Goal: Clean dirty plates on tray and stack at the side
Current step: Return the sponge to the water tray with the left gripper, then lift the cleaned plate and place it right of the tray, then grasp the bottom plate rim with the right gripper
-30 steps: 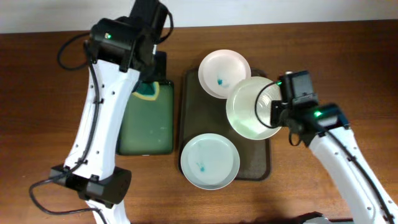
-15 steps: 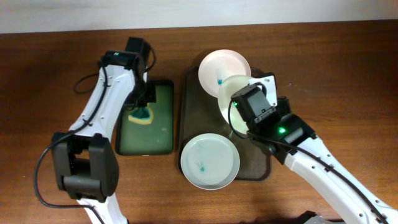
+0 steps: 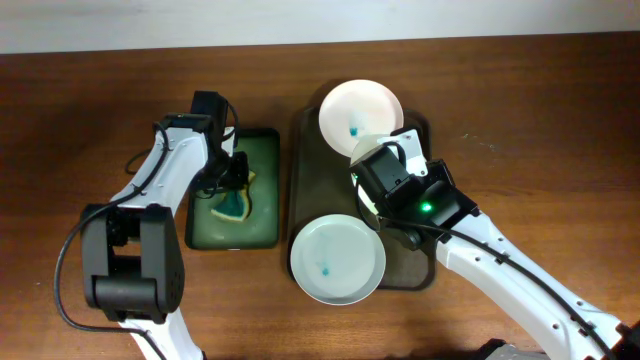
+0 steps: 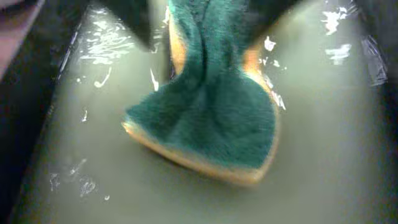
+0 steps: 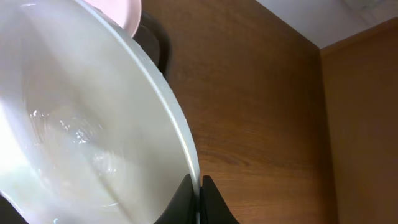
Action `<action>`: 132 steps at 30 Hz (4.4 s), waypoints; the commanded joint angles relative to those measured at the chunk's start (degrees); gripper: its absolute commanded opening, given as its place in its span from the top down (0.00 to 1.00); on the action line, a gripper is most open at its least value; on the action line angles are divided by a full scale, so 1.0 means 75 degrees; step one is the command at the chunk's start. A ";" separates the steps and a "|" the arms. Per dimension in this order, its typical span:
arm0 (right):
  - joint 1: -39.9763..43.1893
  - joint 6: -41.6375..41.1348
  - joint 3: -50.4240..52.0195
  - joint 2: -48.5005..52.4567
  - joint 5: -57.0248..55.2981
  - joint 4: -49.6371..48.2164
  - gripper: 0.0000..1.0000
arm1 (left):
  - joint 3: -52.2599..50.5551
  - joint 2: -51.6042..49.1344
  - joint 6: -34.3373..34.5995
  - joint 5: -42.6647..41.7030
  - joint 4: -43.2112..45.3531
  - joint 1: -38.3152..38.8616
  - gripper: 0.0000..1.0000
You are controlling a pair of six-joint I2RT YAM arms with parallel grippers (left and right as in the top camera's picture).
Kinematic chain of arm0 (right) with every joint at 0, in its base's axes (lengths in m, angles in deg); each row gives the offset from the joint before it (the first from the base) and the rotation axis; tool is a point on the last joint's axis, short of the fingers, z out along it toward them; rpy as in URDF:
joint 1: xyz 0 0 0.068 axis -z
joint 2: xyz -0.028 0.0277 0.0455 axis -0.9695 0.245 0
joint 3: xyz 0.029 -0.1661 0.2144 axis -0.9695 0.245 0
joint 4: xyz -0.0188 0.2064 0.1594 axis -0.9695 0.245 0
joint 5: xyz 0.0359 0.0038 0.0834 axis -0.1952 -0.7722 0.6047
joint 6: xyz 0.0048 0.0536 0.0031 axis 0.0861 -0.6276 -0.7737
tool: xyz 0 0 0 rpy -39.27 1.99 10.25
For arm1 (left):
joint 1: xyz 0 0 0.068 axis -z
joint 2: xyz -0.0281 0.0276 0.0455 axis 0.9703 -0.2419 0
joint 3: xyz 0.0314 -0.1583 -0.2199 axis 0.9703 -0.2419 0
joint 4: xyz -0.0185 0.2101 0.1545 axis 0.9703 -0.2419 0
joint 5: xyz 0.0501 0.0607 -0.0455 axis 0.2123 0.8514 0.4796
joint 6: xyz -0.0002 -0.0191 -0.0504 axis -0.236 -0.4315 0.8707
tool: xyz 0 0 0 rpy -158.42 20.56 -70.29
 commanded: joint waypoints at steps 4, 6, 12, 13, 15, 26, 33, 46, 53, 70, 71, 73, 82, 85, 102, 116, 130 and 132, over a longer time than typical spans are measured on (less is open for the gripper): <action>-0.0458 -0.0038 -0.0076 -0.0006 -0.1341 0.0073 0.96 | 0.0259 0.1373 -0.0052 -0.0548 -0.0184 0.0000 0.07; -0.0799 -0.0038 -0.0076 -0.0006 -0.1877 0.0076 0.96 | 0.0259 0.1737 -0.0052 -0.0548 -0.0323 0.0000 0.00; -0.2055 -0.0038 -0.0076 -0.0006 -0.3707 0.0073 0.96 | 0.0256 0.2221 -0.0052 -0.0548 -0.0717 -0.0006 0.00; -0.2224 -0.0035 -0.0076 -0.0006 -0.3955 0.0076 0.96 | 0.0256 0.2221 -0.0050 -0.0554 -0.0726 -0.0006 0.00; -0.2518 -0.0035 -0.0076 -0.0006 -0.4164 0.0076 0.96 | 0.0256 0.2221 -0.0052 -0.0548 -0.0726 -0.0006 0.00; -0.2739 0.0026 -0.0076 -0.0006 -0.4182 0.0096 0.96 | 0.0256 0.2221 -0.0052 -0.0548 -0.0726 -0.0006 0.00; -0.2739 0.0023 -0.0076 -0.0006 -0.4182 0.0085 0.96 | 0.0256 0.2221 -0.0052 -0.0548 -0.0726 -0.0006 0.01; -0.2154 -0.1542 -0.0076 -0.0038 -0.3943 0.0102 0.96 | 0.0256 0.2221 -0.0052 -0.0548 -0.0726 -0.0006 0.00; 0.2078 -0.0801 -0.0114 -0.0152 0.2719 0.0076 0.96 | 0.0256 0.2221 -0.0052 -0.0548 -0.0726 -0.0006 0.01; 0.9658 -0.0697 -0.0096 0.2136 0.7580 -0.0020 0.96 | 0.0256 0.2221 -0.0052 -0.0548 -0.0726 -0.0006 0.01; 0.9652 -0.0702 -0.0096 0.2343 0.7571 -0.0020 0.84 | 0.0256 0.2221 -0.0052 -0.0545 -0.0729 -0.0006 0.01; 0.9667 -0.1011 -0.0105 0.2308 0.7583 -0.0003 0.56 | 0.0256 0.2221 -0.0052 -0.0545 -0.0726 -0.0006 0.01; 0.7434 -0.0189 -0.0125 -0.0679 0.8813 0.0950 0.48 | 0.0256 0.2221 -0.0052 -0.0548 -0.0726 -0.0006 0.01; 0.5659 0.0373 -0.0082 -0.0845 0.8679 0.1632 0.48 | 0.0256 0.2221 -0.0052 -0.0548 -0.0729 -0.0006 0.01; 0.2130 0.0428 0.1241 0.2124 0.7790 -0.0542 0.96 | 0.0256 0.2221 -0.0052 -0.0548 -0.0726 -0.0006 0.00; 0.2940 -0.1670 0.0446 0.1999 0.6473 -0.0997 0.86 | 0.0256 0.2221 -0.0052 -0.0548 -0.0726 -0.0006 0.01; 0.2967 -0.0431 -0.0140 0.0799 0.6481 -0.0306 0.56 | -0.0839 0.1740 -0.0055 0.0542 0.0688 -0.0006 0.34; 0.2964 -0.0431 -0.0140 0.0799 0.6481 -0.0230 0.56 | -0.1364 0.1437 -0.0052 0.0516 0.1303 -0.0003 0.40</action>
